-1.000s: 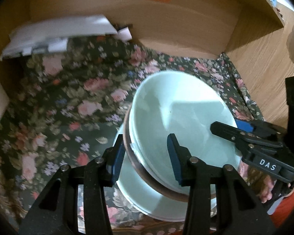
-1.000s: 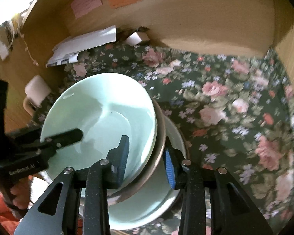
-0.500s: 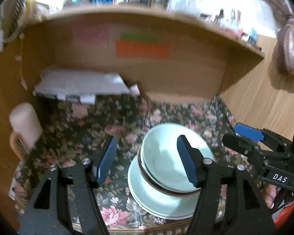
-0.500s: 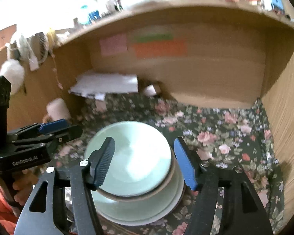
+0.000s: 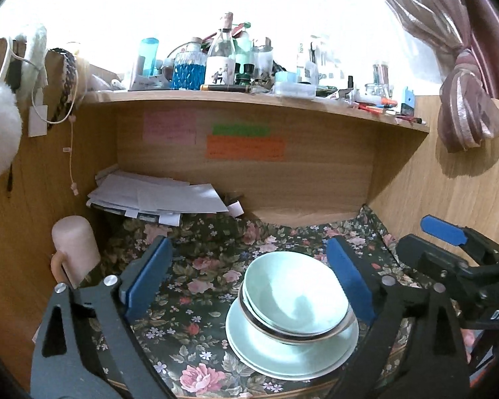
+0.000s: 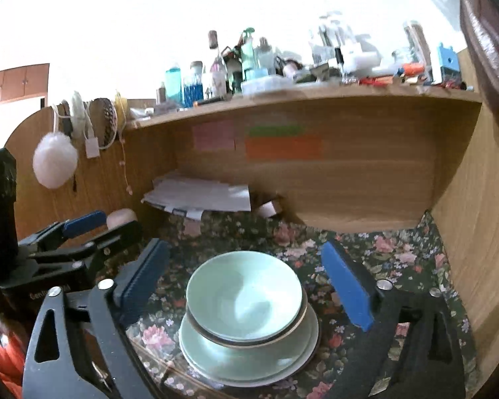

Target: Organize plates and bowls

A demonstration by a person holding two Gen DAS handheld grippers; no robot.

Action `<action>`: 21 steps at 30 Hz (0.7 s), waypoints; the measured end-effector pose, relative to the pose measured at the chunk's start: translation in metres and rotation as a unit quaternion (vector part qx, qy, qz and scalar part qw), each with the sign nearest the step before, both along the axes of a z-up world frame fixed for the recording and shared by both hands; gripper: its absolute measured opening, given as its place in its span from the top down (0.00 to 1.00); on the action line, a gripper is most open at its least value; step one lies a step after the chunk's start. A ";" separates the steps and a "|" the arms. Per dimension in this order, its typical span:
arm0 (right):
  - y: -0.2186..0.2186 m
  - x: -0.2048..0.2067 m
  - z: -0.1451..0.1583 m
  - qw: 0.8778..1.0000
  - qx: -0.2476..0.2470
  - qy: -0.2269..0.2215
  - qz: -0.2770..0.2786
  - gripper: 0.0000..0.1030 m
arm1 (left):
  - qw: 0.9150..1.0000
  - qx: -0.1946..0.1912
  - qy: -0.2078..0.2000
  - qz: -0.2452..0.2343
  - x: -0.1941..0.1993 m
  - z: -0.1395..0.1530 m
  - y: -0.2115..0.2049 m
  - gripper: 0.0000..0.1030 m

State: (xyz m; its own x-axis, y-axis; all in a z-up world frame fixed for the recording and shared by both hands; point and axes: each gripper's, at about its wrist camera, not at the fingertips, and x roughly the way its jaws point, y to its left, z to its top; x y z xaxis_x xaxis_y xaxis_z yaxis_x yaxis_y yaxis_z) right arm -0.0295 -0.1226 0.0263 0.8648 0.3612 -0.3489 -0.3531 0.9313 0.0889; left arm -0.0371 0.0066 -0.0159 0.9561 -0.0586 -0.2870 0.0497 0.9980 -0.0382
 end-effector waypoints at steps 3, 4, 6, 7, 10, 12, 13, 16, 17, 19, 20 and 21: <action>-0.001 -0.007 0.003 1.000 -0.003 -0.019 -0.014 0.00 | 1.000 0.002 -0.008 0.003 -0.004 -0.001 -0.002 0.04; -0.001 -0.008 0.004 1.000 -0.004 -0.021 -0.016 0.00 | 1.000 0.003 -0.012 0.003 -0.006 -0.002 -0.002 0.03; 0.000 -0.009 0.004 1.000 -0.004 -0.022 -0.019 0.00 | 1.000 0.003 -0.015 0.003 -0.009 -0.002 -0.003 0.03; 0.000 -0.010 0.004 1.000 -0.003 -0.022 -0.019 0.00 | 1.000 0.002 -0.017 0.002 -0.010 -0.003 -0.004 0.03; -0.001 -0.011 0.003 1.000 -0.001 -0.019 -0.018 0.00 | 1.000 0.002 -0.020 0.001 -0.011 -0.003 -0.004 0.02; -0.001 -0.012 0.003 1.000 0.000 -0.020 -0.020 0.00 | 1.000 0.003 -0.020 0.002 -0.012 -0.003 -0.005 0.02; -0.001 -0.011 0.002 1.000 0.000 -0.020 -0.020 0.00 | 1.000 0.003 -0.021 0.003 -0.012 -0.003 -0.005 0.02; -0.001 -0.012 0.003 1.000 0.001 -0.021 -0.019 0.00 | 1.000 0.001 -0.021 0.002 -0.012 -0.003 -0.004 0.01; 0.000 -0.013 0.003 1.000 0.000 -0.022 -0.019 0.00 | 1.000 0.001 -0.020 0.002 -0.012 -0.004 -0.004 0.01; 0.000 -0.013 0.003 1.000 0.000 -0.022 -0.019 0.00 | 1.000 0.000 -0.020 0.002 -0.011 -0.004 -0.004 0.01; 0.001 -0.013 0.003 1.000 -0.001 -0.023 -0.019 0.00 | 1.000 0.000 -0.020 0.002 -0.011 -0.004 -0.004 0.01; 0.001 -0.013 0.003 1.000 -0.002 -0.023 -0.019 0.00 | 1.000 0.001 -0.020 0.002 -0.011 -0.004 -0.004 0.01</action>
State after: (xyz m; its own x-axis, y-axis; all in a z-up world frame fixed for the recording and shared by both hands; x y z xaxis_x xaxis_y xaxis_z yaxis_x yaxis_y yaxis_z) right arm -0.0427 -0.1216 0.0290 0.8933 0.3255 -0.3099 -0.3204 0.9448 0.0690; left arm -0.0483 0.0028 -0.0194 0.9673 -0.0539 -0.2479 0.0467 0.9983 -0.0349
